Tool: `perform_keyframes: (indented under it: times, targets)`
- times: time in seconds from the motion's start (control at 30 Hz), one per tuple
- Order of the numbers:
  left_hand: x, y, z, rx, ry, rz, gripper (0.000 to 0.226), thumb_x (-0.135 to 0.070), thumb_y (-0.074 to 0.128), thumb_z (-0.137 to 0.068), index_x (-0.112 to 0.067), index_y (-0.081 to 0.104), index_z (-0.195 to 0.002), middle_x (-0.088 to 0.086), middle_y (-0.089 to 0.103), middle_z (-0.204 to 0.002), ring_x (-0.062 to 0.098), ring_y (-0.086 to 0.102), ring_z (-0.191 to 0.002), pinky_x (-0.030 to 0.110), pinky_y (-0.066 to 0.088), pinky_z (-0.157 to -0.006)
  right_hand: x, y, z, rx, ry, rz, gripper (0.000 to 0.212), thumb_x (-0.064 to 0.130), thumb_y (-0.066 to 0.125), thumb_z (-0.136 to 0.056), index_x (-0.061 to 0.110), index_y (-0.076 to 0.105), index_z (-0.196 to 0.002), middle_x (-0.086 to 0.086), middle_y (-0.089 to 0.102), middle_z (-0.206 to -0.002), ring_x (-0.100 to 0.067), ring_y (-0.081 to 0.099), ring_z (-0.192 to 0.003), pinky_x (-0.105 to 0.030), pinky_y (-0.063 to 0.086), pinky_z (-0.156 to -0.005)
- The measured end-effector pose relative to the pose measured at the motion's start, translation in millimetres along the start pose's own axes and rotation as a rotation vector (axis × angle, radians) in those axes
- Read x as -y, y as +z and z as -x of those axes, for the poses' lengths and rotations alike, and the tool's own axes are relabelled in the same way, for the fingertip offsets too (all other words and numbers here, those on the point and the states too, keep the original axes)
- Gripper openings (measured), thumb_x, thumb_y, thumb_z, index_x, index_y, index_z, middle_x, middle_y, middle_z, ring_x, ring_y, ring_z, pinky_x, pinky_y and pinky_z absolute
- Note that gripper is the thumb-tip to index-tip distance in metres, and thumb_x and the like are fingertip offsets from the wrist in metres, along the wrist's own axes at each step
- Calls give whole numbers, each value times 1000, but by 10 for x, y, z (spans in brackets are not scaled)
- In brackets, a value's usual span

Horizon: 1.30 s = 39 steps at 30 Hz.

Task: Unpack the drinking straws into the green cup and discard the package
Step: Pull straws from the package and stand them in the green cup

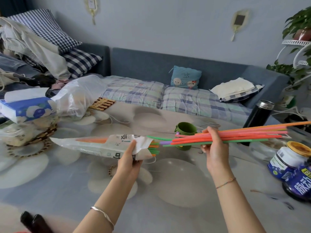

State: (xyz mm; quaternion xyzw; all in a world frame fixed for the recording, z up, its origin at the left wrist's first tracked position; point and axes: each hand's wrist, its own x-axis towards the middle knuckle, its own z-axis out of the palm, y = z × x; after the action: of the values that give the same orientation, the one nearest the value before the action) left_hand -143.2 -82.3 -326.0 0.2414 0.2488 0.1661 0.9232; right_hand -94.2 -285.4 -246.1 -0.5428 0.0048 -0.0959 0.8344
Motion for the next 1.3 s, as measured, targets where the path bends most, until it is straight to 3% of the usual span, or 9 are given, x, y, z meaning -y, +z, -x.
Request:
perform_keyframes:
  times: [0.13, 0.23, 0.3, 0.43, 0.63, 0.8, 0.93, 1.1, 1.3]
  targets:
    - [167, 66, 43, 29, -16, -46, 46, -11, 61, -92, -1, 50, -135, 15, 63, -131, 27, 63, -111, 47, 54, -92, -156, 162, 102, 87, 44, 65, 28, 12, 55, -88, 13, 57, -60, 8, 56, -41, -5, 48, -38, -18, 25, -38]
    - [238, 68, 27, 42, -39, -42, 45, -10, 60, -92, 0, 50, -135, 17, 62, -131, 30, 60, -120, 54, 46, -103, -293, 205, 102, 130, 66, 89, 34, 18, 58, -87, 18, 62, -53, 0, 65, -61, -17, 56, -56, -19, 30, -39]
    - [208, 54, 9, 53, -51, -8, 42, -11, 58, -93, 0, 49, -133, 17, 62, -128, 31, 62, -115, 60, 50, -95, -309, 201, 84, 144, 69, 77, 34, 23, 58, -87, 17, 63, -54, -6, 66, -67, -24, 58, -64, -19, 32, -39]
    - [-6, -22, -80, -9, 0, 46, 44, -13, 62, -91, -3, 50, -133, 14, 62, -131, 28, 61, -117, 53, 48, -101, -150, 124, 39, 70, -4, 12, 34, 17, 49, -92, 9, 56, -60, 4, 55, -42, -5, 49, -36, -16, 28, -35]
    - [-265, -96, -119, -98, 29, 125, 20, -13, 65, -90, -7, 56, -107, 15, 63, -122, 24, 65, -99, 46, 47, -103, 8, -129, -138, -57, -30, 3, 32, 20, 51, -90, 11, 54, -59, 1, 59, -61, -7, 40, -36, -17, 25, -35]
    - [-247, -96, -91, -91, 53, 103, 31, -14, 65, -90, -12, 50, -118, 8, 66, -104, 18, 65, -87, 32, 57, -79, 81, -212, -159, -81, -111, 242, 37, 18, 52, -90, 12, 54, -54, 10, 52, -37, -3, 42, -33, -15, 28, -33]
    - [-138, -95, -105, -76, 49, 56, 45, -13, 67, -88, -10, 51, -131, 9, 65, -124, 22, 65, -108, 35, 59, -80, 42, -184, -145, 14, -231, 449, 38, 16, 53, -89, 11, 56, -51, 9, 53, -36, -3, 46, -35, -14, 35, -38]
    - [128, -109, -127, -24, 13, -4, 59, -8, 67, -87, -9, 45, -141, 15, 62, -133, 28, 63, -115, 35, 62, -58, -42, -51, -79, 87, -205, 398, 37, 13, 52, -90, 9, 56, -53, 7, 57, -39, 0, 51, -37, -12, 37, -40]
    - [309, -206, -177, -67, -6, -24, 61, -5, 67, -86, -9, 42, -142, 17, 60, -134, 32, 61, -118, 49, 54, -92, -179, 112, -1, 194, -294, 456, 35, 12, 56, -90, 13, 58, -54, 5, 63, -48, -4, 62, -51, -15, 46, -54]
